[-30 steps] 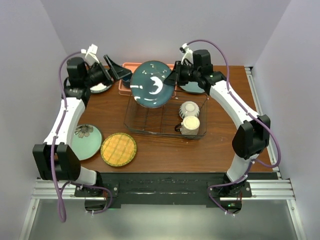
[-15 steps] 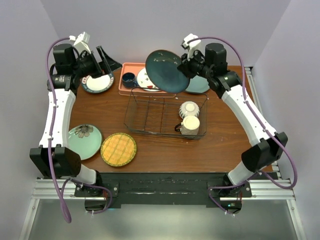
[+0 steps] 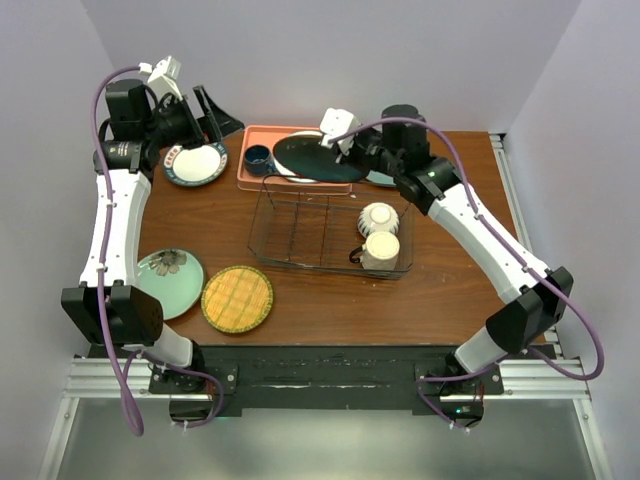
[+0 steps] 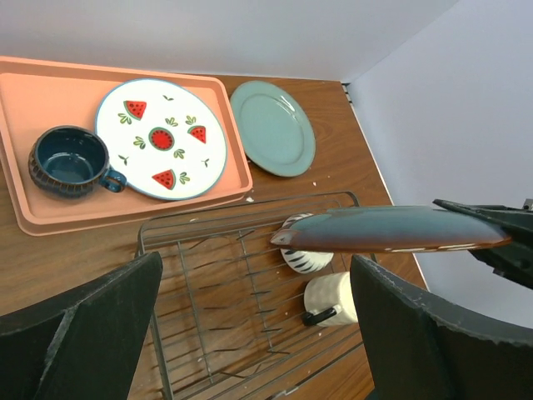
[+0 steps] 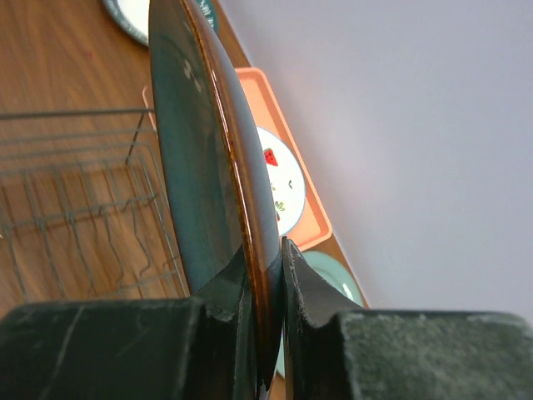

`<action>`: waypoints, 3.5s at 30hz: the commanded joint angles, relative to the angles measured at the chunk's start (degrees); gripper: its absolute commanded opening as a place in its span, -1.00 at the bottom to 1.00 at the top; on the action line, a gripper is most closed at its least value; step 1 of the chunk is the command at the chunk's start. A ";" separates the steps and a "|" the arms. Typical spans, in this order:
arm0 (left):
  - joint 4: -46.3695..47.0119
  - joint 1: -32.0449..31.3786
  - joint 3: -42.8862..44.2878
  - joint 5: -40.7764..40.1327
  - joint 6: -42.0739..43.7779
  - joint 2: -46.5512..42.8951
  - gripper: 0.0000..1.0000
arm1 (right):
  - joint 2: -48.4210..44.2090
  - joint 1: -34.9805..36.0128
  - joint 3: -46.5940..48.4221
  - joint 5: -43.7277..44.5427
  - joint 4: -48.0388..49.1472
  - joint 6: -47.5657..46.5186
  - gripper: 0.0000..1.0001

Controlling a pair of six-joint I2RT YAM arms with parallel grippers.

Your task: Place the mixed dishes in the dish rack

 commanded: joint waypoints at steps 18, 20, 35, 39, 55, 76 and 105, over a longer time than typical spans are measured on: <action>2.22 0.23 -1.99 1.16 -0.02 -0.12 1.00 | 0.98 4.68 -6.71 6.20 12.28 -10.04 -1.00; 2.31 0.23 -2.17 1.16 -0.02 -0.12 1.00 | 1.42 4.95 -7.32 6.81 13.41 -10.04 -1.00; 2.31 0.23 -3.23 0.99 0.42 -0.29 1.00 | 0.11 5.74 -11.10 10.33 23.17 -10.04 -1.00; 2.31 0.23 -3.40 0.90 0.51 -0.47 1.00 | -0.95 5.83 -10.76 10.68 24.40 -9.77 -1.00; 3.01 0.23 -5.16 1.25 0.42 -1.08 1.00 | 0.90 5.83 -12.16 9.28 22.48 -8.72 -1.00; 3.01 0.23 -8.06 1.16 0.77 -3.01 1.00 | 9.60 7.41 -10.06 12.17 23.62 -1.08 -0.97; -0.68 0.23 -10.26 -4.81 3.93 -4.60 1.00 | 6.27 7.41 -3.72 7.97 12.90 14.39 0.87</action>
